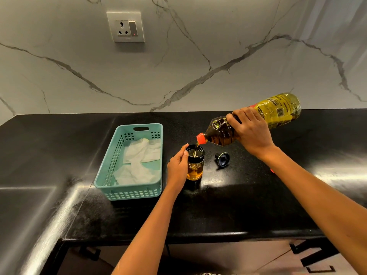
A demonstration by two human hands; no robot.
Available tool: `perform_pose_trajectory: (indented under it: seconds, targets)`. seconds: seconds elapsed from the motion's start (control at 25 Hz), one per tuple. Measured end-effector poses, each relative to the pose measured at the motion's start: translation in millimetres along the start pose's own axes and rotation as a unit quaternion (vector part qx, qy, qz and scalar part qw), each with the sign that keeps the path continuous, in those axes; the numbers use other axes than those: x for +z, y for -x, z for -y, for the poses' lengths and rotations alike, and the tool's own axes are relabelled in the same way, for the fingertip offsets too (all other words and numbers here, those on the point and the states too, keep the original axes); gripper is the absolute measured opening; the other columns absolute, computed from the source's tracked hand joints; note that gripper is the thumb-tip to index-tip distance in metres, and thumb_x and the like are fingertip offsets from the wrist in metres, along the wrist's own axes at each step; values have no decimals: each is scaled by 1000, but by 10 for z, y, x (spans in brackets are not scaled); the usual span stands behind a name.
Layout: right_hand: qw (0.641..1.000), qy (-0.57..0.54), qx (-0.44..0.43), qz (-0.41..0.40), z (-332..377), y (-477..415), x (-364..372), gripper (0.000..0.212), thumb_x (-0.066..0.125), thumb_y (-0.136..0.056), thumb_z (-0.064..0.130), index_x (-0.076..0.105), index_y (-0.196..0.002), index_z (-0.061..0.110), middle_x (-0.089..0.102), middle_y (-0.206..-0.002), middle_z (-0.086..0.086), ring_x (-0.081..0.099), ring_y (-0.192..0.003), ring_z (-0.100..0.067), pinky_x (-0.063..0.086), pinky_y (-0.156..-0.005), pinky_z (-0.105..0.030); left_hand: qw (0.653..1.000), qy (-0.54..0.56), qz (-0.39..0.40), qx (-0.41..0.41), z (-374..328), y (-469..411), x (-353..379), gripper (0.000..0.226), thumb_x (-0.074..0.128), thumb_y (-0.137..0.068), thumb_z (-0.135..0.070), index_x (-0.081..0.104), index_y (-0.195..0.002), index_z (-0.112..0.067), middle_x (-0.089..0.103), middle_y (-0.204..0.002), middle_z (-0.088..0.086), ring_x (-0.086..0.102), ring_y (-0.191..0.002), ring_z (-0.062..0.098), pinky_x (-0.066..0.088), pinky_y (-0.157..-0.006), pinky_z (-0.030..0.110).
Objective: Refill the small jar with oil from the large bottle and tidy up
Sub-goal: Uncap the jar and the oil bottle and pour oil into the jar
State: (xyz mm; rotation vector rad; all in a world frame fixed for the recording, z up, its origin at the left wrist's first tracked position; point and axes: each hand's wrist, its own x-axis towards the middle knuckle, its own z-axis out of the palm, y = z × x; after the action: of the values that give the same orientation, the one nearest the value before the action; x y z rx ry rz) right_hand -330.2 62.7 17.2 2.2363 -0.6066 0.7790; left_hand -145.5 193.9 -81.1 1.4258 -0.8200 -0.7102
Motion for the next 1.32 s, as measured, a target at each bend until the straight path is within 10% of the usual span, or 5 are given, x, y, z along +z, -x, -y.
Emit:
perform_pose_trajectory:
  seconds: [1.32]
  targets:
    - [1000, 2, 9, 4, -34, -22, -28, 54, 77, -66, 9, 50, -112, 6, 60, -102, -19, 55, -95, -34, 45, -87, -42, 1000, 3, -4, -15, -21, 21, 15, 34, 41, -97, -18, 52, -129, -20, 58, -127, 2, 52, -117, 11, 42, -102, 34]
